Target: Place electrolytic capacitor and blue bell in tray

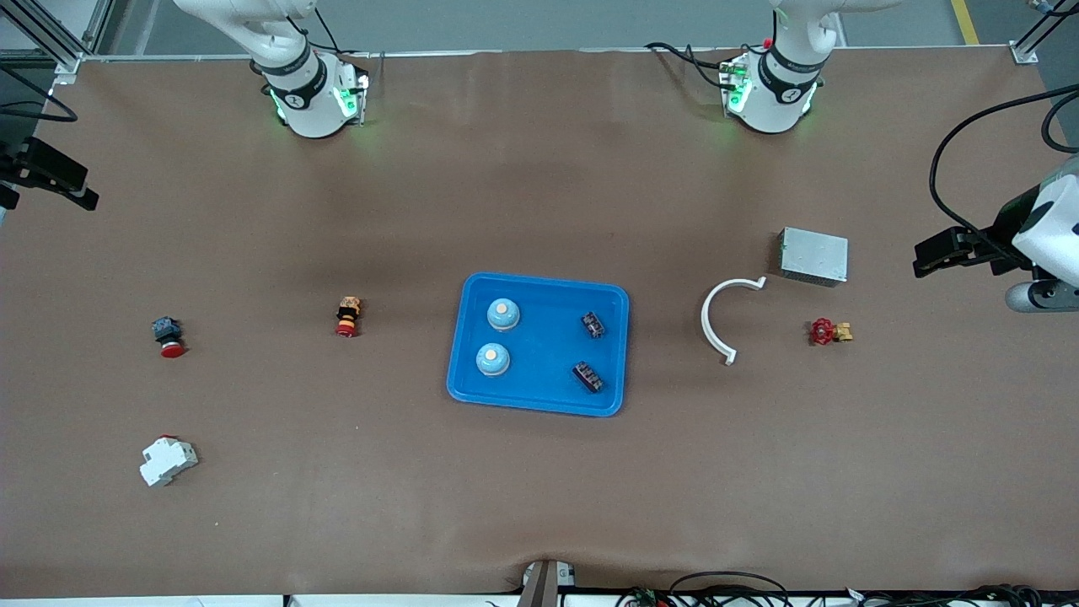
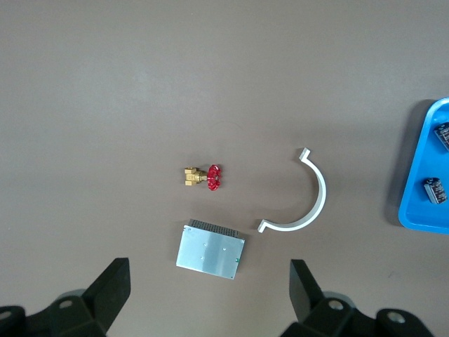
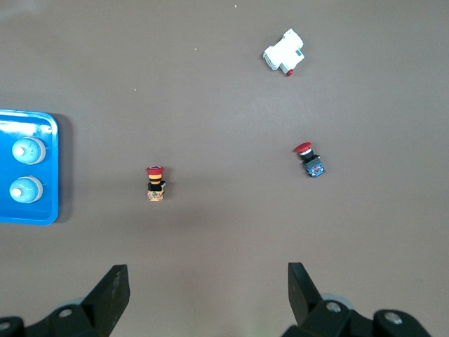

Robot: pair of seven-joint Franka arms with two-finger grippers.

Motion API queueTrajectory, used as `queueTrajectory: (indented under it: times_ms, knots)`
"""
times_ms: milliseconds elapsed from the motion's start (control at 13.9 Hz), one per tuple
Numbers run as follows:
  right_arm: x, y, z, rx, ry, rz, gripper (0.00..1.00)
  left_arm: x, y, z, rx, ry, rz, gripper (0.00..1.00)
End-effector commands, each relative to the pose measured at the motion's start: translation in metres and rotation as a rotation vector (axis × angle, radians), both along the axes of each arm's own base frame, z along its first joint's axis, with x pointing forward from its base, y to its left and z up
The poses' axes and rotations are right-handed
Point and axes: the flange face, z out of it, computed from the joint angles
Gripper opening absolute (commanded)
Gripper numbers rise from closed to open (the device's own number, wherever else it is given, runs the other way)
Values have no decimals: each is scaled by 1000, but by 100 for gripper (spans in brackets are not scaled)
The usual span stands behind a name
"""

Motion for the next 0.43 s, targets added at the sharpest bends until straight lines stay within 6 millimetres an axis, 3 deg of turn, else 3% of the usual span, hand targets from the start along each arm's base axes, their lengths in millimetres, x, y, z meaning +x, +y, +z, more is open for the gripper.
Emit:
queueTrajectory:
  times_ms: [0, 359]
  knots:
    - [-3, -1, 6, 14, -11, -15, 100, -1, -3, 5, -21, -11, 2, 100]
    - [-4, -2, 8, 17, -16, -30, 100, -1, -2, 4, -20, -9, -6, 100]
